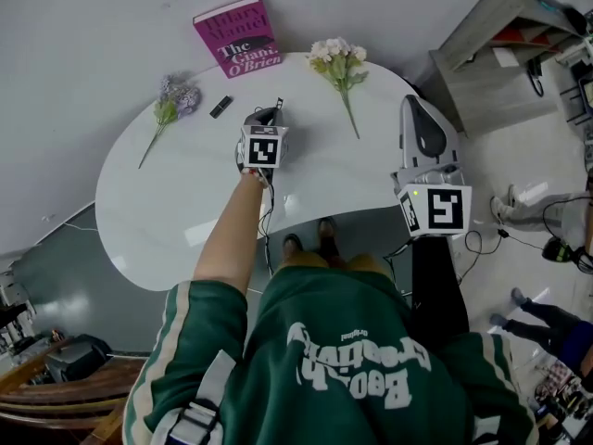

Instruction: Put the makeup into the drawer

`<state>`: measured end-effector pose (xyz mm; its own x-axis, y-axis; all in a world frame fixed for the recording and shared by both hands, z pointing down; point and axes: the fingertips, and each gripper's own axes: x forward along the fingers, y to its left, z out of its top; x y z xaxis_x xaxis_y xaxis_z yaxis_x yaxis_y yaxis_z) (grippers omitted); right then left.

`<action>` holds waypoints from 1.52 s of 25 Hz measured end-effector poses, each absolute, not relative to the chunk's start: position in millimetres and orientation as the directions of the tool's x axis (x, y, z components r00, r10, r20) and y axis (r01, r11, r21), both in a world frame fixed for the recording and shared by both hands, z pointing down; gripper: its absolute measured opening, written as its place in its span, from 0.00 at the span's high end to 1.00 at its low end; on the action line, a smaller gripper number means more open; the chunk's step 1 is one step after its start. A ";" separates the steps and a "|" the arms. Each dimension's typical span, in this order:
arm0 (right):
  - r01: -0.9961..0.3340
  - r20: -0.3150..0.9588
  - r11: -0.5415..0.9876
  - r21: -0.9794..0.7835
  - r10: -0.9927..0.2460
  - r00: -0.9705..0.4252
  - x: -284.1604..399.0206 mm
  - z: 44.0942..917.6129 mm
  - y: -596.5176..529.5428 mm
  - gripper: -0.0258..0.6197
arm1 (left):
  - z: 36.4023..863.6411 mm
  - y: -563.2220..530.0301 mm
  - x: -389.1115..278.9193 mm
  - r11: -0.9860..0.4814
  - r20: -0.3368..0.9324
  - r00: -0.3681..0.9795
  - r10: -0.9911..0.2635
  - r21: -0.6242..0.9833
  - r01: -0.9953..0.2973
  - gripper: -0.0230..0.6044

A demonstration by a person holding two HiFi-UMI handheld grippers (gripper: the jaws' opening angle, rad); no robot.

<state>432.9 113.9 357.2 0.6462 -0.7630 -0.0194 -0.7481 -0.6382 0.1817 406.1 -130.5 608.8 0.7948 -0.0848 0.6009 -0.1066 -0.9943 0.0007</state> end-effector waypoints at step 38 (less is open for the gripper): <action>-0.947 -0.195 -0.244 0.209 -0.959 0.204 265.0 289.0 -29.0 0.95 | 294.9 -120.7 155.0 -0.885 -0.074 0.908 -0.413 -0.203 -0.419 0.93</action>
